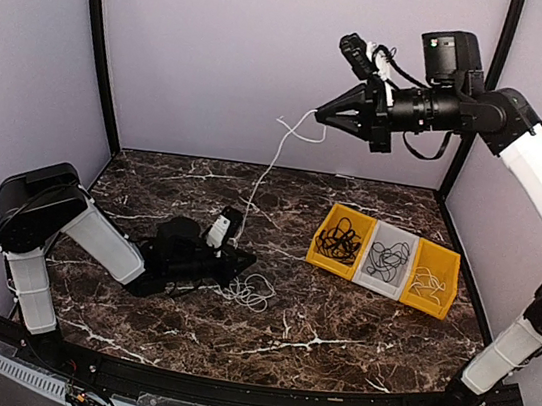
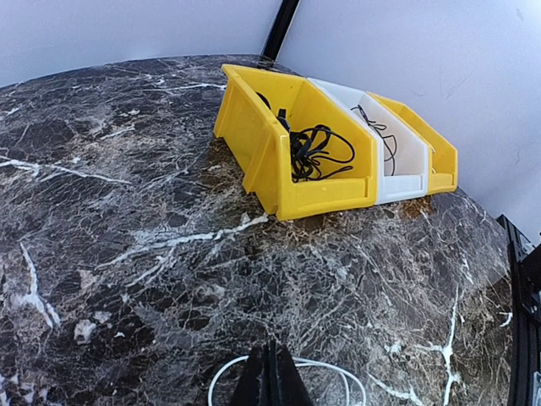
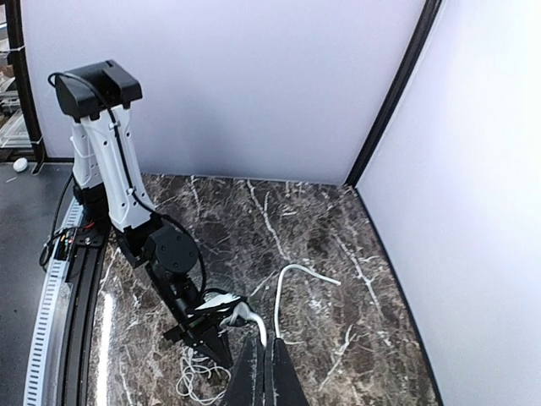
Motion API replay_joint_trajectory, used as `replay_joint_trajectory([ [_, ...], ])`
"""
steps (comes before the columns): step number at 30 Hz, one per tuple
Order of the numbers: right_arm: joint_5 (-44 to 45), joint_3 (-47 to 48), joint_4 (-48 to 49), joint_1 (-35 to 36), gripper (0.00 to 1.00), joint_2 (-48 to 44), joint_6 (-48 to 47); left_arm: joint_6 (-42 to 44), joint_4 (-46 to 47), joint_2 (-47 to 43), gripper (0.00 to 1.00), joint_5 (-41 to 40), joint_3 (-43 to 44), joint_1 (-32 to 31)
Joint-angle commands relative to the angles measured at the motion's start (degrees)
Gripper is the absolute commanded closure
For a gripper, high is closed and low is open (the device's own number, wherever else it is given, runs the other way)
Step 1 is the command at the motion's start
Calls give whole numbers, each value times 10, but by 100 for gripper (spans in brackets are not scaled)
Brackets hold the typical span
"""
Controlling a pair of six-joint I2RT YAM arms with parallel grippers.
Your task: Untangle the cables
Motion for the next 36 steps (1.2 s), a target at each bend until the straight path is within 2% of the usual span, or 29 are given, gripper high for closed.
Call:
replay_joint_trajectory([
  [1, -20, 41, 27, -34, 100, -47, 4, 10, -10, 6, 100, -29, 5, -1],
  [9, -45, 81, 38, -180, 100, -114, 25, 30, -52, 7, 100, -50, -2, 0],
  [16, 19, -2, 67, -215, 100, -156, 27, 29, -51, -4, 98, -37, -12, 7],
  [18, 34, -60, 101, -233, 100, -176, 27, 26, -45, -16, 94, -16, -12, 7],
  [21, 41, -124, 119, -258, 100, -190, 25, 17, -46, -46, 80, 23, -10, 7],
  [23, 44, -168, 133, -272, 100, -201, 23, 9, -49, -69, 70, 31, -10, 6],
  [27, 41, -234, 143, -307, 100, -216, 17, -1, -62, -119, 58, 20, -18, 6],
  [31, 20, -281, 132, -363, 100, -231, 5, -1, -102, -163, 51, 4, -17, 6],
  [36, -10, -328, 97, -456, 100, -244, -37, 4, -135, -207, 49, -30, -24, 7],
])
